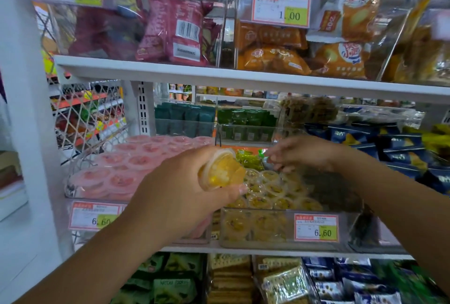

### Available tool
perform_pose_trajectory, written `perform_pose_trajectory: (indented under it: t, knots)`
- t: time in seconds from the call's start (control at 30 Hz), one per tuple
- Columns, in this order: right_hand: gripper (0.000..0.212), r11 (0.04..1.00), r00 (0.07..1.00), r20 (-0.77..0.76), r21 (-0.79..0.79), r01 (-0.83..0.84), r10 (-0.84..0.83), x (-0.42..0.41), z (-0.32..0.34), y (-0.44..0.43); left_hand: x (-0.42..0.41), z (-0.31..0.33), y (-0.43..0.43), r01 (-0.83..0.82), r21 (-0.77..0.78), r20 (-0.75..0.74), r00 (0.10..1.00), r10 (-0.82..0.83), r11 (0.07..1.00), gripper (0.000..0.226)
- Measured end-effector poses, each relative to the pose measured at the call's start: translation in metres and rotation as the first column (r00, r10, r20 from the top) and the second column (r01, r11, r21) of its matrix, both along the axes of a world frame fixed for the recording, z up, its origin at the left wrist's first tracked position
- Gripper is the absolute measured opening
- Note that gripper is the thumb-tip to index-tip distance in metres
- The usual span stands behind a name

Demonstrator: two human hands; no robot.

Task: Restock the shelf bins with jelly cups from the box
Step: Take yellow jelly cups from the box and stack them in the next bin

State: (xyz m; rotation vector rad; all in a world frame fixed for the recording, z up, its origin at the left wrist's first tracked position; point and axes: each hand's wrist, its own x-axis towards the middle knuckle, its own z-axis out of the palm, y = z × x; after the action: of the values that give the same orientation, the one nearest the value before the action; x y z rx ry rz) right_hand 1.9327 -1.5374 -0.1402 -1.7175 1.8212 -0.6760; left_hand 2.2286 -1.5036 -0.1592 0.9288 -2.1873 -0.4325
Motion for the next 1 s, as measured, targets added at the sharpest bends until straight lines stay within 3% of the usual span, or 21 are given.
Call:
perform_pose_trajectory:
  t: [0.07, 0.13, 0.2, 0.33, 0.47, 0.67, 0.73, 0.8, 0.87, 0.93, 1.0]
  knots:
    - [0.038, 0.982, 0.915, 0.374, 0.046, -0.183, 0.153, 0.022, 0.022, 0.025, -0.009, 0.004, 0.000, -0.051, -0.059, 0.064, 0.996, 0.055, 0.997, 0.051]
    - [0.050, 0.929, 0.815, 0.495, 0.041, -0.368, 0.301, 0.046, 0.034, 0.047, -0.019, 0.009, -0.001, -0.088, -0.112, 0.099, 0.990, 0.099, 0.990, 0.051]
    - [0.056, 0.923, 0.796, 0.504, -0.006, -0.384, 0.334, 0.063, 0.036, 0.057, -0.029, 0.013, -0.003, -0.098, -0.152, 0.119, 0.986, 0.117, 0.983, 0.051]
    - [0.054, 0.967, 0.816, 0.521, -0.103, -0.232, 0.251, 0.075, 0.029, 0.053, -0.040, 0.017, -0.009, -0.125, -0.192, 0.172, 0.972, 0.159, 0.973, 0.057]
    - [0.048, 0.951, 0.779, 0.557, -0.073, -0.300, 0.288, 0.063, 0.027, 0.037, -0.032, 0.017, -0.018, -0.099, -0.054, 0.106, 0.989, 0.104, 0.994, 0.043]
    - [0.027, 0.995, 0.731, 0.682, 0.082, -0.060, -0.013, 0.015, 0.005, -0.026, -0.006, 0.023, -0.031, -0.050, -0.031, 0.172, 0.984, 0.054, 0.998, 0.023]
    - [0.015, 0.992, 0.808, 0.578, 0.108, 0.066, -0.117, 0.004, -0.007, -0.050, -0.003, 0.022, -0.035, -0.050, -0.035, 0.215, 0.975, 0.056, 0.998, 0.019]
    - [0.017, 0.979, 0.942, 0.268, 0.060, 0.193, -0.202, -0.001, -0.016, -0.070, -0.001, 0.022, -0.041, -0.062, -0.057, 0.243, 0.967, 0.074, 0.996, 0.018]
    - [0.029, 0.967, 0.967, 0.032, -0.001, 0.254, -0.254, -0.001, -0.023, -0.086, 0.001, 0.023, -0.047, -0.070, -0.074, 0.254, 0.963, 0.087, 0.995, 0.018]
    - [0.035, 0.957, 0.955, -0.073, -0.069, 0.281, -0.286, 0.004, -0.028, -0.098, 0.003, 0.024, -0.053, -0.078, -0.085, 0.220, 0.971, 0.095, 0.993, 0.020]
    - [0.016, 0.963, 0.952, -0.148, -0.086, 0.257, -0.268, 0.005, -0.036, -0.109, 0.007, 0.023, -0.056, -0.077, -0.100, 0.170, 0.981, 0.094, 0.992, 0.022]
